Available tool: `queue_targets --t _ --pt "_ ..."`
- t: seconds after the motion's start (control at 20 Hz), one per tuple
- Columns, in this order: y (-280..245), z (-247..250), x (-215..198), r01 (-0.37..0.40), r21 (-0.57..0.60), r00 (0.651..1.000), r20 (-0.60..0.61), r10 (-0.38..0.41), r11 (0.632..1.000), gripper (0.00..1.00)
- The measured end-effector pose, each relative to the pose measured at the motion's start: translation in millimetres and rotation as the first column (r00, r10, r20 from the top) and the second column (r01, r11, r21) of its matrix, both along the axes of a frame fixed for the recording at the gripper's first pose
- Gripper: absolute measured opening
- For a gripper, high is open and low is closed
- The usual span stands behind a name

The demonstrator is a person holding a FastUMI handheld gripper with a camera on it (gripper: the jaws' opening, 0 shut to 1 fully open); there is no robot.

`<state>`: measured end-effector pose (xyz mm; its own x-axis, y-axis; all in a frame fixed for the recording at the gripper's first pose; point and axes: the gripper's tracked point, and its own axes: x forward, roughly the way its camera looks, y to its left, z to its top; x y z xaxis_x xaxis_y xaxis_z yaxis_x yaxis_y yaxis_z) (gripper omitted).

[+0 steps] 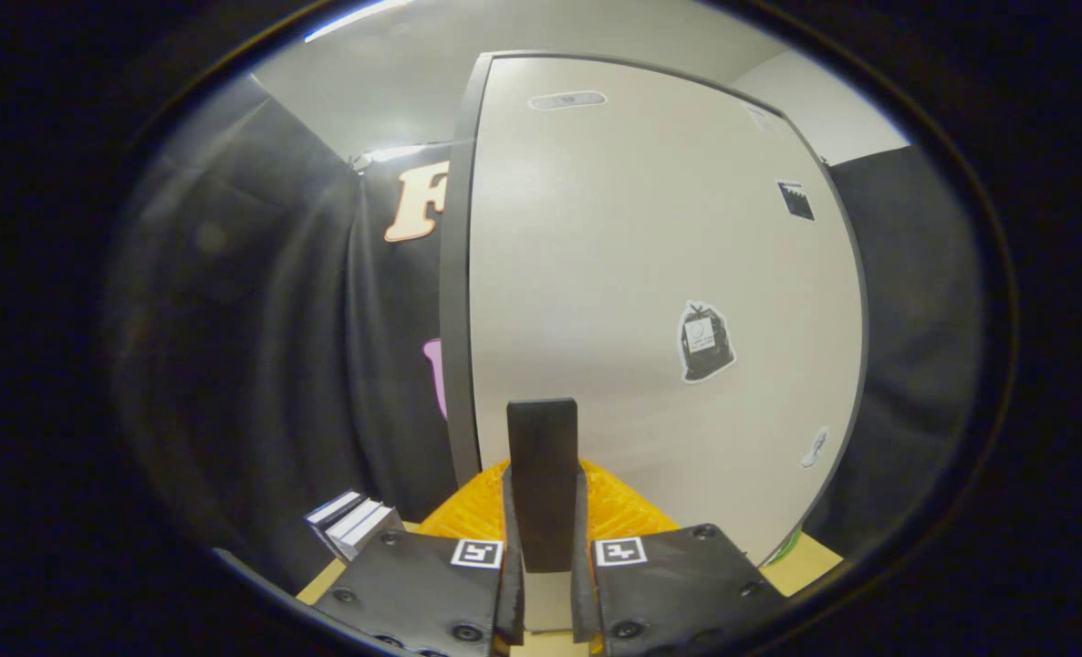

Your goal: Open the shoe cabinet door, grab the shoes and put them into the shoe cabinet, then close the shoe cabinet door.

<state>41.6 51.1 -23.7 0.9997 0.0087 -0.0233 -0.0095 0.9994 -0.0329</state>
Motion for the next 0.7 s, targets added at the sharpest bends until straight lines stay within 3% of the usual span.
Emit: queue_targets --t 0.7 --pt "-28 12 -78 -0.154 0.056 0.988 -0.025 0.155 0.987 0.22"
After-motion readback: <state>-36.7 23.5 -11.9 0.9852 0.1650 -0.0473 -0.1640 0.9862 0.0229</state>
